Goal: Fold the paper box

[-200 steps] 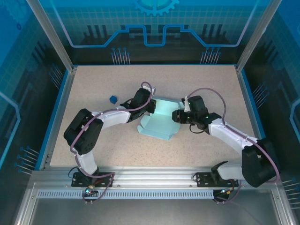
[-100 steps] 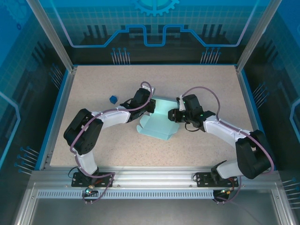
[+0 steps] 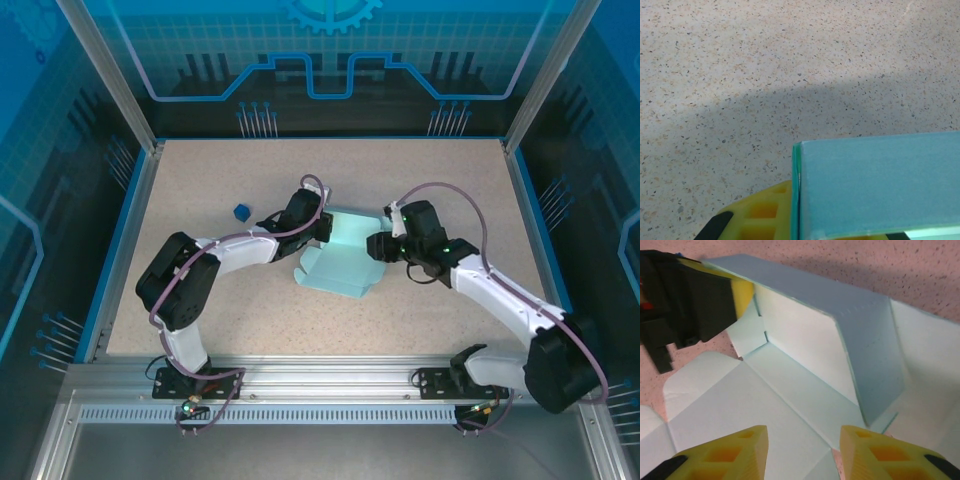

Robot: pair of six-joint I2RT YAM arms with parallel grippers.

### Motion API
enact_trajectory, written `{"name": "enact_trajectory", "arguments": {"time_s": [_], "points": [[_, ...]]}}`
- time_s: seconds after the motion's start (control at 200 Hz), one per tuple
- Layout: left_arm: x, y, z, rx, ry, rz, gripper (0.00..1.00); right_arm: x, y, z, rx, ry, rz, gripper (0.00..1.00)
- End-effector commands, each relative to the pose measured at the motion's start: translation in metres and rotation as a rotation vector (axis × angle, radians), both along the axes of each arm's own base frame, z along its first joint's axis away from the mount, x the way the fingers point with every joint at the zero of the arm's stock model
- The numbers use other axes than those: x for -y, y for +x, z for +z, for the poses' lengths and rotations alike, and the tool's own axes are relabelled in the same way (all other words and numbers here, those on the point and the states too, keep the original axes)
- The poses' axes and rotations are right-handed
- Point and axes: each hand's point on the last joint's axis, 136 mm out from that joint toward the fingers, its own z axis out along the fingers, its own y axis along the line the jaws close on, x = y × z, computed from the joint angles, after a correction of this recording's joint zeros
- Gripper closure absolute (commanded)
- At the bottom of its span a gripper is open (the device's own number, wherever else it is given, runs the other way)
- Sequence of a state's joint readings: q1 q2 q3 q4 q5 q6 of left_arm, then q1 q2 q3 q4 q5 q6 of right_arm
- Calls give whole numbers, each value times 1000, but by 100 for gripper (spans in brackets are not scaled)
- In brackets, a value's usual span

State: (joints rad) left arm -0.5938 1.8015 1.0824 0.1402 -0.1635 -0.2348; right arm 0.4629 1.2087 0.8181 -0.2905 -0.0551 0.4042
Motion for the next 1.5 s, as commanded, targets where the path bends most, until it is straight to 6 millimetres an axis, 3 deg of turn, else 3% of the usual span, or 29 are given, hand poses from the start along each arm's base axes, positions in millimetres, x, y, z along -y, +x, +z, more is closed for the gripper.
{"name": "enact_trajectory", "arguments": {"time_s": [0.0, 0.13, 0.22, 0.34, 0.455, 0.625, 1.056, 1.496], "points": [[4, -3, 20, 20, -37, -9, 96, 15, -13, 23, 36, -58, 46, 57], [4, -5, 22, 19, -39, -9, 96, 40, -21, 40, 77, -82, 26, 56], [4, -6, 24, 18, -50, -10, 96, 69, -18, 42, 66, -93, -62, 57], [5, -7, 26, 17, -58, -14, 96, 101, -12, 24, -5, -44, -179, 59], [5, -8, 29, 18, -60, -19, 96, 115, -7, 1, -58, 11, -223, 62], [5, -9, 31, 22, -63, -20, 96, 92, -1, -14, -55, 106, -115, 63], [9, -10, 35, 17, -86, -33, 96, 36, 11, -11, -18, 166, 134, 62], [12, -12, 35, 9, -92, -45, 96, 9, 20, -1, 19, 141, 231, 57]]}}
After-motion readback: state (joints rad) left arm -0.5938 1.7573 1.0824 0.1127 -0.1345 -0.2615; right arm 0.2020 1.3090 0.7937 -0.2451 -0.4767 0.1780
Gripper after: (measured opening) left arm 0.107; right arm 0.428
